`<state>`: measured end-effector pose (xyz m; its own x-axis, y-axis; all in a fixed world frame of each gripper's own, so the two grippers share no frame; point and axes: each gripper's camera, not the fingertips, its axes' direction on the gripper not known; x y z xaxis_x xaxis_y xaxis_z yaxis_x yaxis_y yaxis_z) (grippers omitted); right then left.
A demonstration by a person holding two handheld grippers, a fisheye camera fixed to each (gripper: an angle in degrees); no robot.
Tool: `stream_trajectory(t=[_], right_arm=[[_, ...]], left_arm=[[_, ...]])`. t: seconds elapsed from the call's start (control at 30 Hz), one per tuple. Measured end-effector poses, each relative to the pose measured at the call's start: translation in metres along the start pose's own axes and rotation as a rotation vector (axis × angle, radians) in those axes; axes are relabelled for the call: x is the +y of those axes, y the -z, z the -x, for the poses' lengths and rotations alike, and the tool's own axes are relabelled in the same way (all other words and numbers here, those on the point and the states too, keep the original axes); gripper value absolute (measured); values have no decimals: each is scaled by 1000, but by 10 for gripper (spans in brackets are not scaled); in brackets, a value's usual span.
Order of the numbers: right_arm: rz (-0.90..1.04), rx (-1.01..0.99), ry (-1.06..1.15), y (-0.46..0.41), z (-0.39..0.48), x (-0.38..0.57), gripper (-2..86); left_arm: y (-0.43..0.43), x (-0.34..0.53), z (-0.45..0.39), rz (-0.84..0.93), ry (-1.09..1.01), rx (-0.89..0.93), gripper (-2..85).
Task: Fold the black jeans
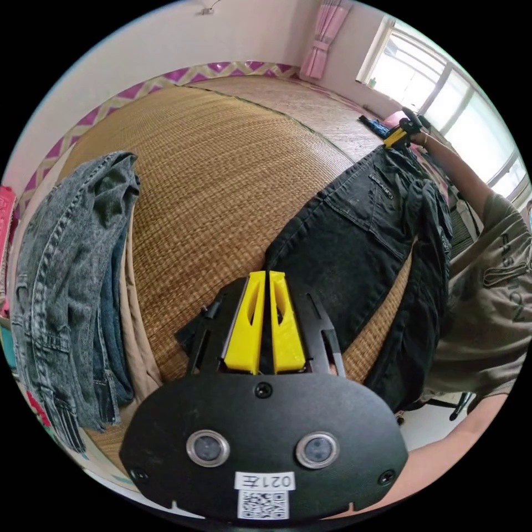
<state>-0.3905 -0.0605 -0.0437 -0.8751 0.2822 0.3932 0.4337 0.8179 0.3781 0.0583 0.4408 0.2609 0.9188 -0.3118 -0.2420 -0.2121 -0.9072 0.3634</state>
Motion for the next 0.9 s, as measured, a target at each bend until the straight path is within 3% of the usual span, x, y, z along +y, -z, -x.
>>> stream_trajectory(t=[0.2, 0.33, 0.5, 0.57, 0.7, 0.9], right_arm=[[56, 170, -26, -1, -14, -34, 2], [-4, 297, -154, 15, -31, -47, 9], [-34, 315, -254, 16, -13, -48, 42], [-192, 293, -264, 40, 22, -23, 70], [-406, 192, -167, 71, 110, 21, 84], [-346, 55, 159, 48, 265, 7, 85]], left_arm=[[-10, -78, 27, 18, 61, -28, -7], [-9, -119, 37, -4, 128, -67, -5], [34, -86, 18, -234, 137, -64, 3], [60, -44, -13, -321, 68, -49, 16], [58, 8, -89, -146, -96, -34, 65], [27, 50, -169, 85, -207, -89, 108]])
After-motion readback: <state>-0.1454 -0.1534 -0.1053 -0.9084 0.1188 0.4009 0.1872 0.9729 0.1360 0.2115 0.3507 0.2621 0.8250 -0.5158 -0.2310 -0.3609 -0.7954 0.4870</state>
